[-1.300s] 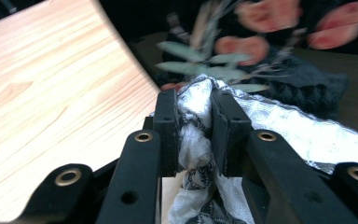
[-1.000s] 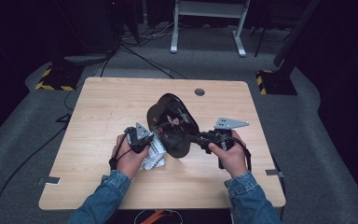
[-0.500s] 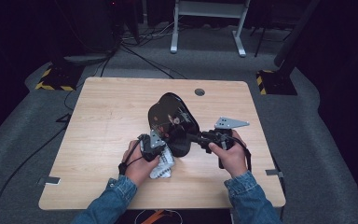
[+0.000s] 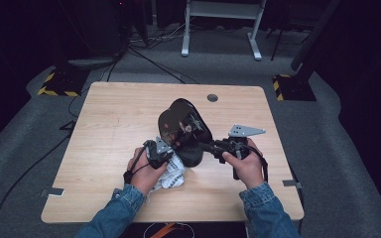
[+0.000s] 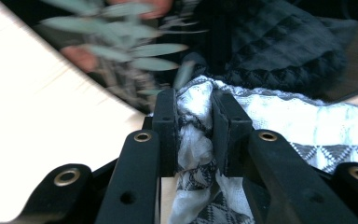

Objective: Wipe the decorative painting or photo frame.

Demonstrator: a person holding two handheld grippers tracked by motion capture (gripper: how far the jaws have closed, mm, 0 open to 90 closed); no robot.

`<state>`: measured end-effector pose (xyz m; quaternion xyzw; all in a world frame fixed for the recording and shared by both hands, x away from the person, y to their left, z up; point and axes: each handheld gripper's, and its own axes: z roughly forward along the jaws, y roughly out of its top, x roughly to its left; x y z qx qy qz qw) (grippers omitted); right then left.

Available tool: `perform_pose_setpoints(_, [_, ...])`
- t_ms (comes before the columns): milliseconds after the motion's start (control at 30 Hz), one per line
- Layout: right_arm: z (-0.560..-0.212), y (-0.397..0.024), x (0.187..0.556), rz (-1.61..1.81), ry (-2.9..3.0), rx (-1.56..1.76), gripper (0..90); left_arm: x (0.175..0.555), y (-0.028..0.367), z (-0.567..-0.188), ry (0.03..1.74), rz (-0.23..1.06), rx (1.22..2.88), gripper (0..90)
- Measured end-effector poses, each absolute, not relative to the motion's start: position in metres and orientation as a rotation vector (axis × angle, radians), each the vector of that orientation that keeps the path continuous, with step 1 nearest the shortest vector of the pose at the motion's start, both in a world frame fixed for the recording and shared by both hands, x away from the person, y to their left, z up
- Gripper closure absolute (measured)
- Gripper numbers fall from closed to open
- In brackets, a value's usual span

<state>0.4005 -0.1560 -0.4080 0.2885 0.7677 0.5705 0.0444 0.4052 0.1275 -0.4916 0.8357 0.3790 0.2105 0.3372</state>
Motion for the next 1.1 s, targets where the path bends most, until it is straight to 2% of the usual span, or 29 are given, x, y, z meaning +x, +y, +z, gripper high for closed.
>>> perform_pose_setpoints(333, [-0.409, -0.156, 0.397, 1.740, 2.345, 0.887, 74.5, 0.418, 0.147, -0.492, 1.054, 0.577, 2.141, 74.6])
perform_pose_setpoints(500, [-0.407, -0.156, 0.397, 1.680, 2.308, 0.873, 78.4, 0.416, 0.159, -0.482, 1.064, 0.602, 2.099, 77.9])
perform_pose_setpoints(700, [-0.406, -0.154, 0.397, 1.668, 2.314, 0.866, 78.6, 0.409, 0.173, -0.452, 1.042, 0.645, 1.999, 79.7])
perform_pose_setpoints(1100, [-0.406, -0.153, 0.396, 1.668, 2.315, 0.875, 78.4, 0.397, 0.178, -0.381, 0.892, 0.733, 1.837, 79.8])
